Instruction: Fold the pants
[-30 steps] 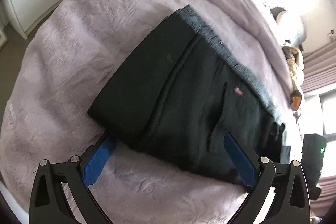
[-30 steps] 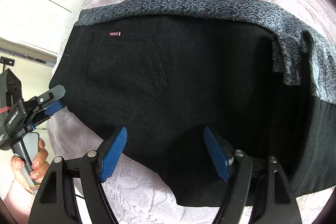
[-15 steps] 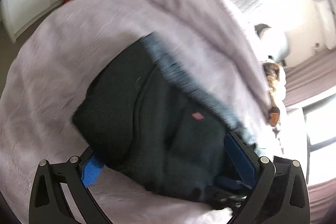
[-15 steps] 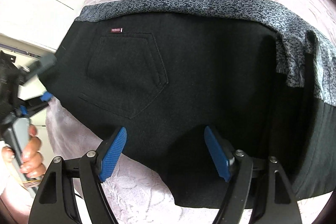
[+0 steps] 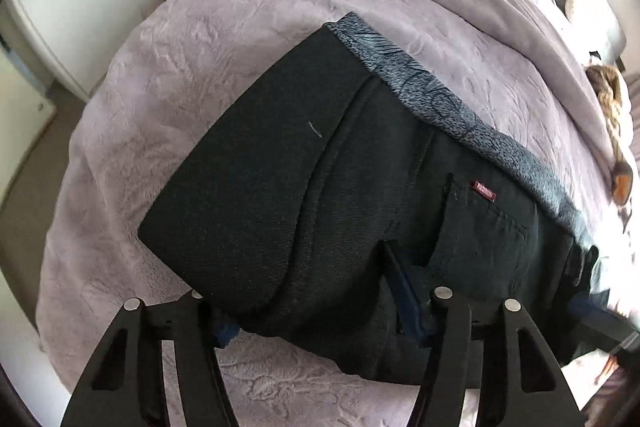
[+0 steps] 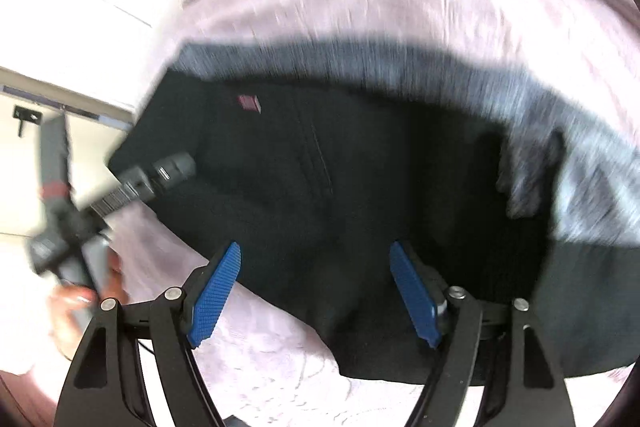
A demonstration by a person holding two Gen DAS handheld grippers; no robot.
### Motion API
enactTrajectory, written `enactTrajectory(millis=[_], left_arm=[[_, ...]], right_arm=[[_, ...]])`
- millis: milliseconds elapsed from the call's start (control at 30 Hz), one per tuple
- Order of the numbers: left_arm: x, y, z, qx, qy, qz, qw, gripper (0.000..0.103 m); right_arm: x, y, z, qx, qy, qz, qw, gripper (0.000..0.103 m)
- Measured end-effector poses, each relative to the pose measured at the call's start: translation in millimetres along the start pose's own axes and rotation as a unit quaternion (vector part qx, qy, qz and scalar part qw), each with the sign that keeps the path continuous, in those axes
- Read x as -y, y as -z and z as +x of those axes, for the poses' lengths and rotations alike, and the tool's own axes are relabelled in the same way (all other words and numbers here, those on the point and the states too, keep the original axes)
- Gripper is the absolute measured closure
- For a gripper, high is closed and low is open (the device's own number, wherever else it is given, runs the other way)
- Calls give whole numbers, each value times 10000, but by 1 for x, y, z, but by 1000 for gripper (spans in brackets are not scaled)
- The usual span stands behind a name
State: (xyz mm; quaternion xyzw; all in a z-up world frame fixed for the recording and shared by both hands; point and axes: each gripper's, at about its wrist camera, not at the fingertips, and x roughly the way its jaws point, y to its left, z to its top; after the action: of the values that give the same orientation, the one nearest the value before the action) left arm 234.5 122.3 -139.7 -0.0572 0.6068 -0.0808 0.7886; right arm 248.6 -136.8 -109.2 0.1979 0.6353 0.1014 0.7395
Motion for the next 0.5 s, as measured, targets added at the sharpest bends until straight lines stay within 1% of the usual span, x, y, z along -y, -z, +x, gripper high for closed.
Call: enactTrajectory(millis=[100,200,267,333,400,467,500], left_arm=[[3,0,-2,58,-131,117,9998,42],[1,-1,-2,54,-102,80,9999,42],[2,-1,-2,63,-96,95,9999,42],[2,1,-3,94,-130,157,9997,42],[4,3,-4,136,-192,244,9994,42],[9,6,-6,212,-322,430,9983,42],[14,8,-7,277,-459,621,9966,42]], right_arm=[[-9,-27,-20,56,-167,-33,9998,23],[-26,-56,-30,-12,-305,-134,9994,23],[-39,-70,-32,-59,-376,-272,9989,23],[-55,-82,-30,-150,-393,-503,9978,23],[-73,-97,-21,-359,-394,-702,9961,23],[-85,-105,-12,-552,-383,-763,9948,23],[-93,-110,-6,-669,-384,-791,9939,23]])
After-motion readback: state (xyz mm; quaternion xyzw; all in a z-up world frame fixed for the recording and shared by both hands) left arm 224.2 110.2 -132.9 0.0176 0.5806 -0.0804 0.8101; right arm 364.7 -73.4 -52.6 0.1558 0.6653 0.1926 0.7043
